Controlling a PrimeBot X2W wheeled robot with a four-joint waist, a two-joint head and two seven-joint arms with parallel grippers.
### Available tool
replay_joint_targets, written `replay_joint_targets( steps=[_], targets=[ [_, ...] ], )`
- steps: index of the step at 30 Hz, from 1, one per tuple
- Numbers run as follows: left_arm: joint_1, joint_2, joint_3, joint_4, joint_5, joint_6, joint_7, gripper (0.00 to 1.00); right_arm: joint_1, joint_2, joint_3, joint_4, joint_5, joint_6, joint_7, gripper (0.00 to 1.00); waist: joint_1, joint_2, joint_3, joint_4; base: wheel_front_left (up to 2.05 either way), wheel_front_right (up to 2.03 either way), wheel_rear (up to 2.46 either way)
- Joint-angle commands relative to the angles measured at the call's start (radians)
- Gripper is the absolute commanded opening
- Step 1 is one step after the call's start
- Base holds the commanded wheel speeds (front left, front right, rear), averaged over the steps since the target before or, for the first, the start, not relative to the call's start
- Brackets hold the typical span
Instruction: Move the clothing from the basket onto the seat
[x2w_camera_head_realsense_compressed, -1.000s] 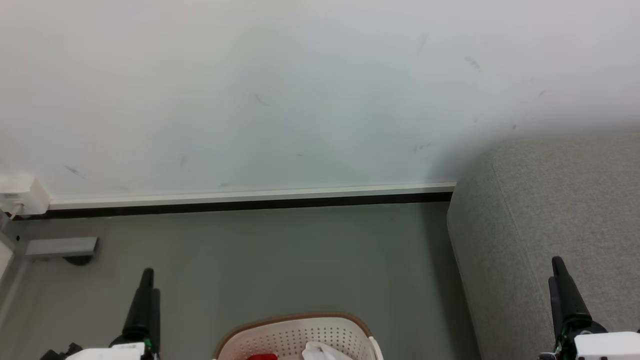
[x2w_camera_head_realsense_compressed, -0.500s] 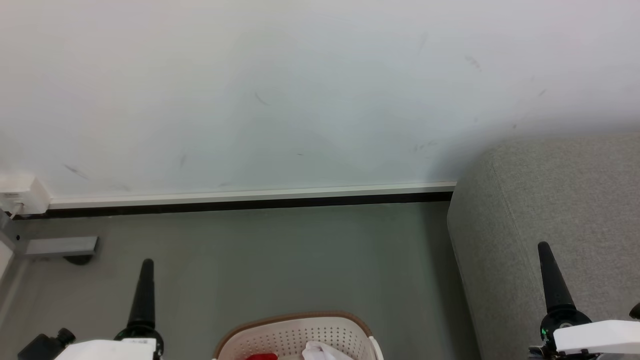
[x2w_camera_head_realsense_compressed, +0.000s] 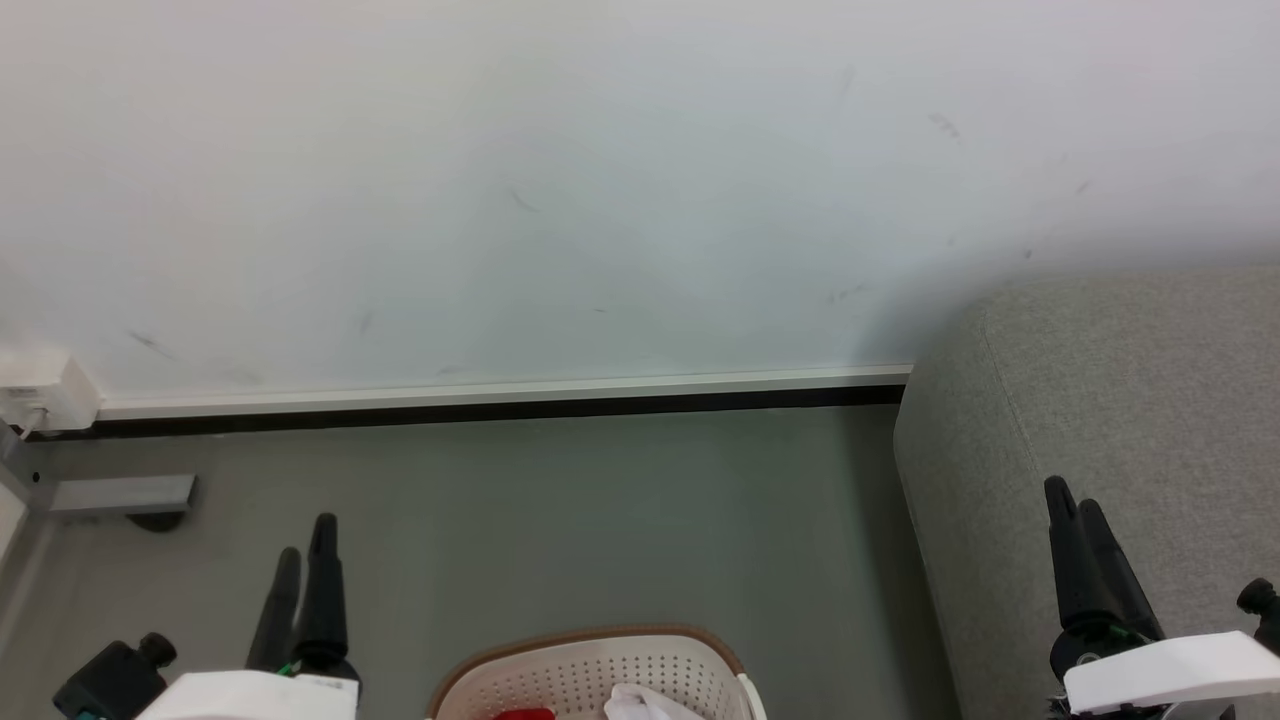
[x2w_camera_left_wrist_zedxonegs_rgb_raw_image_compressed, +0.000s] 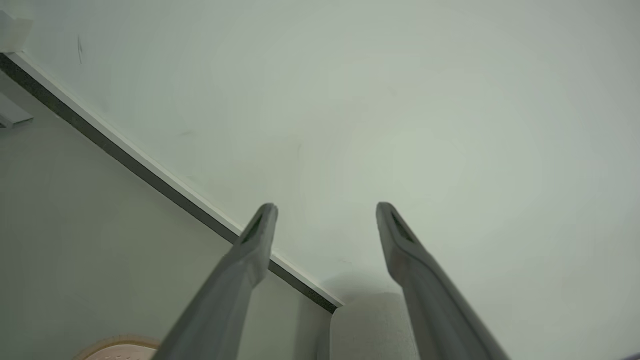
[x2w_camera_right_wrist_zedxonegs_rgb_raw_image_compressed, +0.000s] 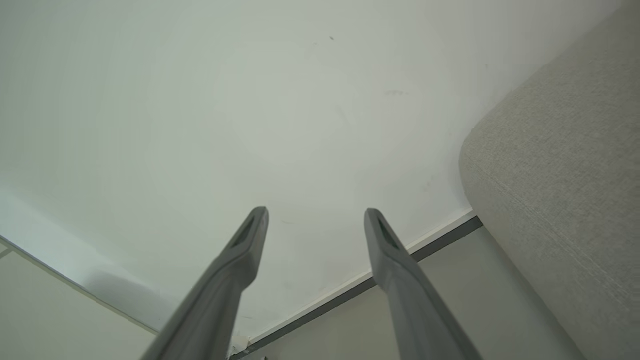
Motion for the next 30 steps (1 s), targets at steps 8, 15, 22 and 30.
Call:
replay_joint_targets(
  steps=[8, 15, 22, 30],
  targets=[
    [0.006, 0.009, -0.015, -0.005, 0.194, 0.032, -0.033, 1.00, -0.037, -0.020, 0.030, 0.007, -0.182, -0.001, -0.030, 1.00, 0.0000, -0.0001, -0.002, 0.000, 0.00, 0.00, 0.00],
    [0.010, 0.011, -0.023, 0.007, 0.308, 0.050, -0.048, 1.00, -0.042, -0.026, 0.050, 0.022, -0.268, -0.001, -0.048, 1.00, 0.0000, -0.0001, -0.003, 0.000, 0.00, 0.00, 0.00],
    [0.011, 0.013, -0.029, 0.025, 0.405, 0.072, -0.068, 1.00, -0.045, -0.028, 0.063, 0.032, -0.349, -0.001, -0.066, 1.00, 0.0000, -0.0001, -0.003, 0.000, 0.00, 0.00, 0.00],
    [0.014, 0.017, -0.038, 0.018, 0.488, 0.078, -0.088, 1.00, -0.049, -0.029, 0.076, 0.048, -0.427, -0.001, -0.086, 1.00, 0.0000, -0.0001, -0.002, 0.000, 0.00, 0.00, 0.00]
  ],
)
